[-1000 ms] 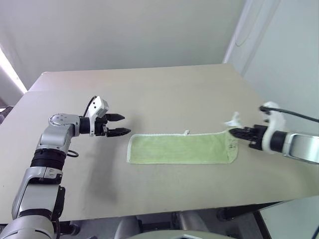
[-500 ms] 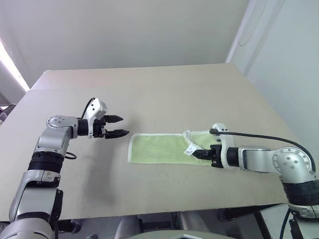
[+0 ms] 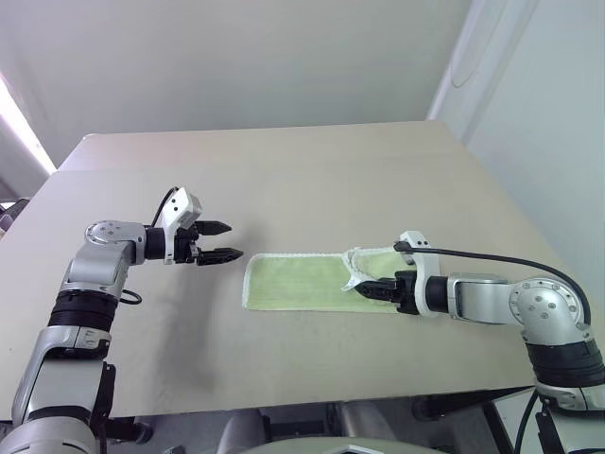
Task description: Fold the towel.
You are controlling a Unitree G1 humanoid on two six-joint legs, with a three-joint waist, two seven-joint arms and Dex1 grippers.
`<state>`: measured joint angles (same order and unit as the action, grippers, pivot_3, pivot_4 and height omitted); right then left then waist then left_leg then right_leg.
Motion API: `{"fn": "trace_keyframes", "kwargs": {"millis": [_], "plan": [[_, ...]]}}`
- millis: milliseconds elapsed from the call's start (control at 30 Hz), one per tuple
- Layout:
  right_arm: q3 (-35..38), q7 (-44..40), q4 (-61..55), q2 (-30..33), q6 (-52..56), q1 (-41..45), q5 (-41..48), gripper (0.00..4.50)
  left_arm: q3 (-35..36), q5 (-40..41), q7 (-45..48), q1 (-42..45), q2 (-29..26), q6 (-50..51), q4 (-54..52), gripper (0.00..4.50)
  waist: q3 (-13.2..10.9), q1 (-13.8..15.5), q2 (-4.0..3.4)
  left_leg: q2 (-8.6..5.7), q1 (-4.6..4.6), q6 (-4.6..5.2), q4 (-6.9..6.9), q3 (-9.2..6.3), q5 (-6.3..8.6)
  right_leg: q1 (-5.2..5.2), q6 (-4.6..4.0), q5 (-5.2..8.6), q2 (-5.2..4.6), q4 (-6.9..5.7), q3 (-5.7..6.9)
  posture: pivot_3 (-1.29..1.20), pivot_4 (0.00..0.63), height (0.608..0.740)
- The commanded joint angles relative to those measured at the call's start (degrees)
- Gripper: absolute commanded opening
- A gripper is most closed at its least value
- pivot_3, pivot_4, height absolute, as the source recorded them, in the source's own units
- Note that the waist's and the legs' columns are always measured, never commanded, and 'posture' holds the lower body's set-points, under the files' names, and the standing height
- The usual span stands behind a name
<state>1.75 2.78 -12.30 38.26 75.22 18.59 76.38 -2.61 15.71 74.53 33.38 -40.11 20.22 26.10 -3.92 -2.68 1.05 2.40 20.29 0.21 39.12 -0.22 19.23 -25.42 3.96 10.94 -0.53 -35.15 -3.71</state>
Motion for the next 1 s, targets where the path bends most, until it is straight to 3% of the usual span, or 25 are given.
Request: {"fn": "trace_keyframes", "kwargs": {"millis": [33, 133, 333, 500, 633, 733, 1000], "plan": [[1.22, -2.38, -3.34, -0.46, -0.46, 0.74, -1.19, 3.48, 0.34, 1.55, 0.94, 0.34, -1.91, 6.49, -3.32, 4.06, 0.0, -0.01, 0.0, 0.0, 0.0, 0.0, 0.0, 0.0, 0.0, 0.0, 0.0, 0.0, 0.0, -0.01, 0.0, 0.0, 0.0, 0.712], [4.99, -5.77, -5.89, -0.75, -3.08, 1.01, 1.62, 4.46, 0.33, 2.84, 1.39, 0.28, -3.07, 14.02, -5.49, 4.06, 0.0, -0.02, 0.0, 0.0, 0.0, 0.0, 0.0, -0.01, 0.0, 0.0, 0.0, 0.0, 0.01, -0.03, 0.0, 0.0, 0.0, 0.712], [12.08, -7.29, -5.78, -1.92, -7.95, 1.98, 7.61, 4.46, -3.15, 4.64, -1.11, 2.51, -3.18, 34.78, -6.86, 4.06, 0.0, -0.01, 0.0, -0.01, -0.03, 0.0, 0.01, -0.02, 0.0, 0.01, 0.02, 0.01, 0.0, -0.01, 0.0, 0.0, 0.0, 0.712], [12.28, -7.6, -6.35, -2.82, -10.33, 1.56, 8.19, 4.46, -6.11, 5.67, -5.14, 5.02, 1.45, 46.7, -5.46, 4.06, 0.0, 0.04, 0.0, -0.03, -0.04, 0.0, 0.02, -0.05, 0.0, 0.04, 0.02, 0.01, 0.0, -0.04, 0.0, 0.0, 0.0, 0.712], [11.5, -6.19, -5.98, -3.29, -11.17, 1.32, 7.42, 4.46, -7.41, 7.23, -6.64, 7.23, 4.74, 51.71, -4.67, 4.06, 0.01, 0.0, 0.0, -0.06, -0.03, 0.0, 0.02, -0.05, 0.0, 0.04, 0.02, 0.0, 0.0, -0.03, -0.01, 0.0, 0.0, 0.712], [12.31, -5.0, -6.28, -3.36, -11.75, 0.49, 7.87, 4.46, -10.22, 5.12, -10.05, 12.06, 7.29, 57.04, 4.05, 4.06, 0.02, 0.15, 0.0, -0.07, -0.05, 0.0, 0.02, -0.06, 0.0, 0.04, 0.01, 0.0, 0.0, -0.06, -0.01, 0.0, 0.0, 0.712], [12.61, -2.41, -6.3, -3.84, -13.67, -0.79, 8.38, 4.46, -13.58, 7.32, -9.15, 13.34, 7.69, 60.04, 5.46, 4.06, 0.1, -0.06, -0.12, -0.2, -0.32, 0.0, 0.03, -0.1, -0.01, 0.28, 0.01, 0.01, -0.04, -0.08, -0.12, 0.0, 0.0, 0.712]]}}
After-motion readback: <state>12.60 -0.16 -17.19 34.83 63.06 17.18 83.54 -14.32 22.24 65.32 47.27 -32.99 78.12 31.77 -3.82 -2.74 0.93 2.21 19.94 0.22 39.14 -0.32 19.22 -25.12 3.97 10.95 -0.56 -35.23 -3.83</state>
